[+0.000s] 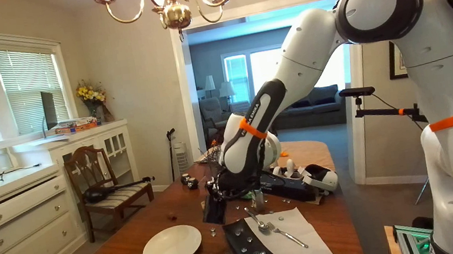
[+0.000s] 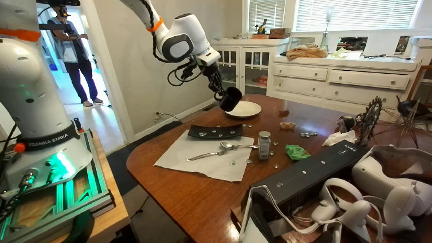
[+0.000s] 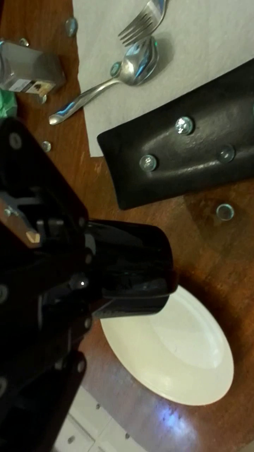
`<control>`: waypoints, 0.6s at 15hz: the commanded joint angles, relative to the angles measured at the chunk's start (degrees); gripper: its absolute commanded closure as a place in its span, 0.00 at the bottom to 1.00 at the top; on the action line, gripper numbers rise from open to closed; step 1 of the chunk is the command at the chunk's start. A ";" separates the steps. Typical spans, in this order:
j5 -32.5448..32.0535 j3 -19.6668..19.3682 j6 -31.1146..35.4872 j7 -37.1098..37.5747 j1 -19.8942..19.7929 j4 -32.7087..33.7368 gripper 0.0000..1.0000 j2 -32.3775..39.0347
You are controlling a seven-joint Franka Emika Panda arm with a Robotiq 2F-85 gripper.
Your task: Pick up the black mug and pour the contents in the mug onto the black tray.
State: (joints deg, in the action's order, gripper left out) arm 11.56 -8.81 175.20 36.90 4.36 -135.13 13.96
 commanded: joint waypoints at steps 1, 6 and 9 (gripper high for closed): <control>-5.33 -4.98 13.25 0.36 5.36 -4.29 0.95 -0.48; -3.78 -10.60 30.93 -7.31 10.26 -2.67 0.95 7.63; 0.34 -5.67 39.42 -17.58 4.90 -0.34 0.95 13.09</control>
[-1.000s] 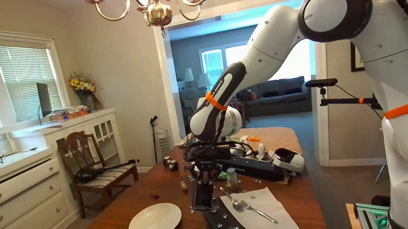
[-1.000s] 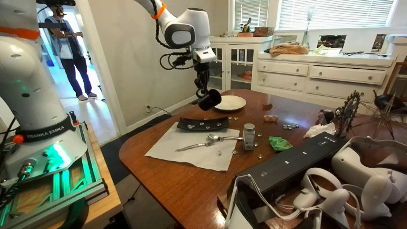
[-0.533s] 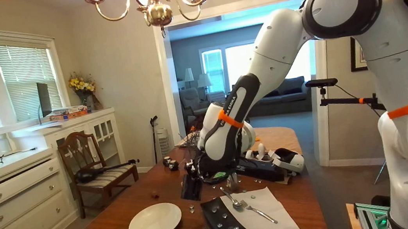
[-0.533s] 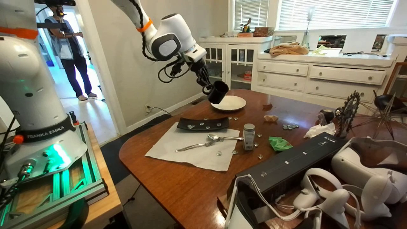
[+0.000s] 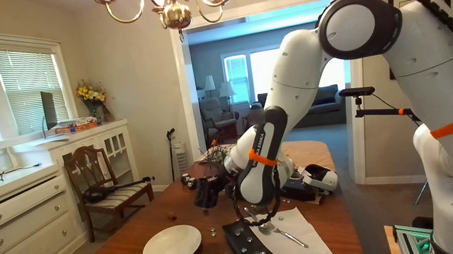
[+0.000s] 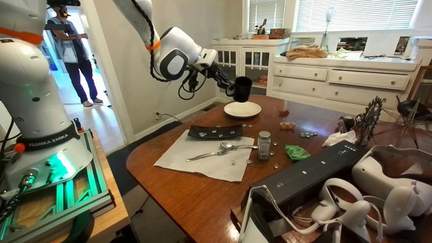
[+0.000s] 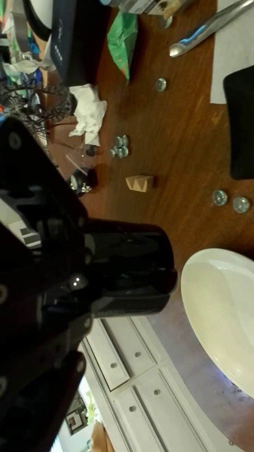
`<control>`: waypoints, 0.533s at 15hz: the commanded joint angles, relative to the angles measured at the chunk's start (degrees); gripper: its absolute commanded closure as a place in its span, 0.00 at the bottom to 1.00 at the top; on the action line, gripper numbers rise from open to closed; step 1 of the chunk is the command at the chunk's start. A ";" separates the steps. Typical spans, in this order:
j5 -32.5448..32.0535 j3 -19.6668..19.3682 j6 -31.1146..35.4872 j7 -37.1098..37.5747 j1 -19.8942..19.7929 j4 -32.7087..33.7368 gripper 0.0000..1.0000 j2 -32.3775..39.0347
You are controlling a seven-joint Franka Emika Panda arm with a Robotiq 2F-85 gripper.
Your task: Pick up the black mug and pour the contents in the mug onto the black tray.
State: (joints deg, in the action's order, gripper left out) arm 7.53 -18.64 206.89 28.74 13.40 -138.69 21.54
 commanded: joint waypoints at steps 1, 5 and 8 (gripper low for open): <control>4.36 4.43 9.80 -12.01 -5.01 3.88 0.95 7.17; 4.97 5.56 17.17 -23.24 -8.52 8.04 0.95 13.68; 6.66 4.56 22.59 -30.09 -9.58 11.72 0.95 18.83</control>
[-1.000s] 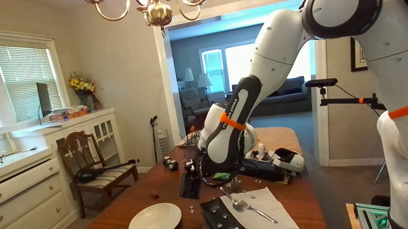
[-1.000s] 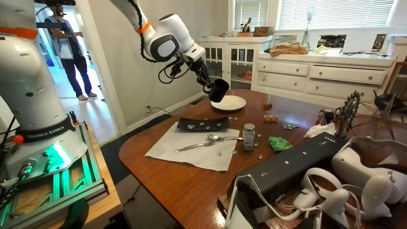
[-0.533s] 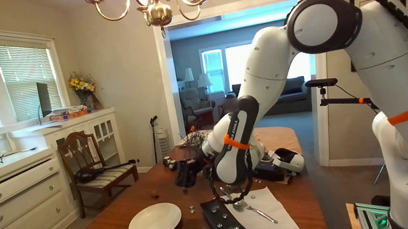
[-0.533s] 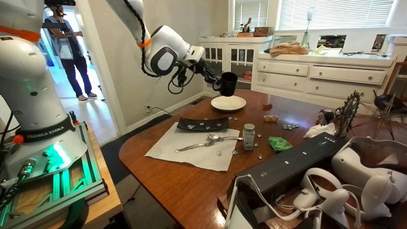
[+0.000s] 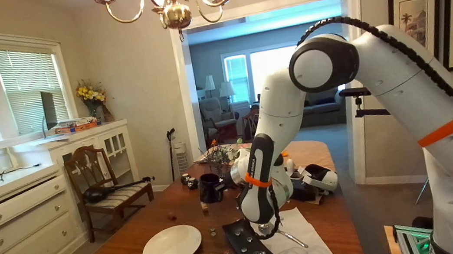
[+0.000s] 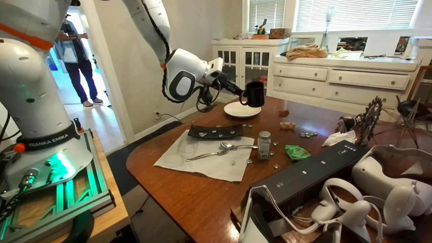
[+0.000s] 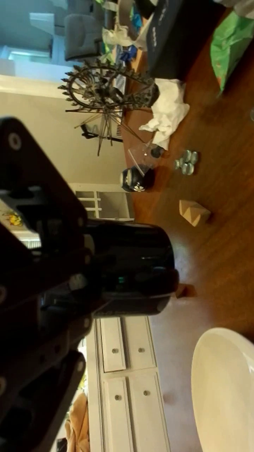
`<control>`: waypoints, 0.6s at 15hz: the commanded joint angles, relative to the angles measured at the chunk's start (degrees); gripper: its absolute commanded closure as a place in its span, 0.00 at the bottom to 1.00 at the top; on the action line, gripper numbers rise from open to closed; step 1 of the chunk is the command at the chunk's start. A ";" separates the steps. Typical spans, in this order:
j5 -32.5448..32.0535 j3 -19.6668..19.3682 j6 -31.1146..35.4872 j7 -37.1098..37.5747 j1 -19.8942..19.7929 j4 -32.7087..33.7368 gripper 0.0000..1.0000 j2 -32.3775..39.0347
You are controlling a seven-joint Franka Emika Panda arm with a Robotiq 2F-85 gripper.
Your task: Pick up the black mug and pour the contents in the mug onto the black tray.
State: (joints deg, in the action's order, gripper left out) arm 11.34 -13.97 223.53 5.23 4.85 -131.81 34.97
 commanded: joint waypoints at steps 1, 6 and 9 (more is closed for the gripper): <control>3.93 -0.33 7.07 -8.46 -1.24 5.62 0.95 6.58; 13.74 0.80 2.43 -10.25 -1.25 5.81 0.95 8.06; 22.55 0.93 -3.41 -9.27 0.13 5.57 0.95 7.27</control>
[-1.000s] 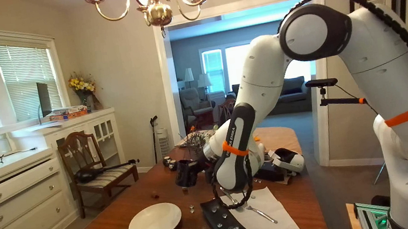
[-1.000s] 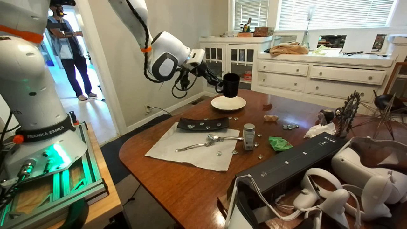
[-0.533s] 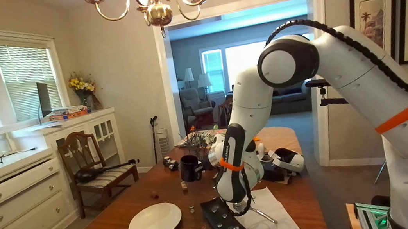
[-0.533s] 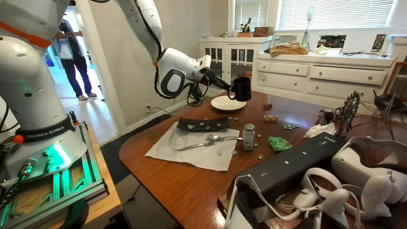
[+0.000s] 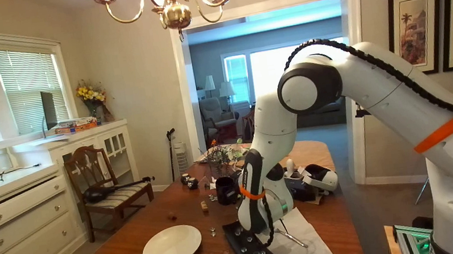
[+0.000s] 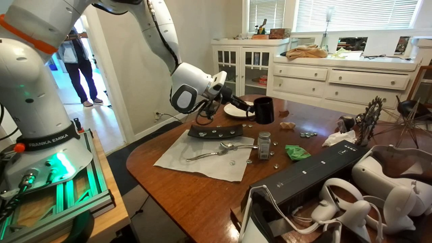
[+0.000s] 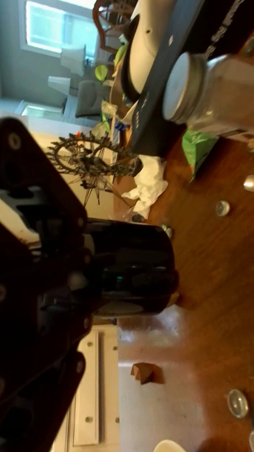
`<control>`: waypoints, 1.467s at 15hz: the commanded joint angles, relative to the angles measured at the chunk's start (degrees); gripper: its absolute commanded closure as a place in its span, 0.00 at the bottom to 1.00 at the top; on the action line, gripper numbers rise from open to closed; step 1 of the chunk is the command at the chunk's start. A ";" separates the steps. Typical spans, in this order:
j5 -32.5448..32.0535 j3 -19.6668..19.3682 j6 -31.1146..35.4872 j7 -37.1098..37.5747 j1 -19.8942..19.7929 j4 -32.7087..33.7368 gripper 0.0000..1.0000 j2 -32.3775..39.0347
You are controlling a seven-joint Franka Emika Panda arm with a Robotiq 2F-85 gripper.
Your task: Pick up the black mug and pour the contents in the mug onto the black tray.
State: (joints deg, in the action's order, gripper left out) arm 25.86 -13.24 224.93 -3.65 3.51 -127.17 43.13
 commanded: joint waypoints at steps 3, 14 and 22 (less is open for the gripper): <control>18.30 -1.00 -12.11 0.26 3.89 1.74 0.95 -1.42; 28.86 -1.13 -14.95 0.31 7.51 4.13 0.95 -1.00; 13.82 0.05 -7.71 0.47 4.71 5.06 0.95 1.67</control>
State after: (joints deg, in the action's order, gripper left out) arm 44.08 -13.50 213.77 -3.50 9.84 -122.84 43.35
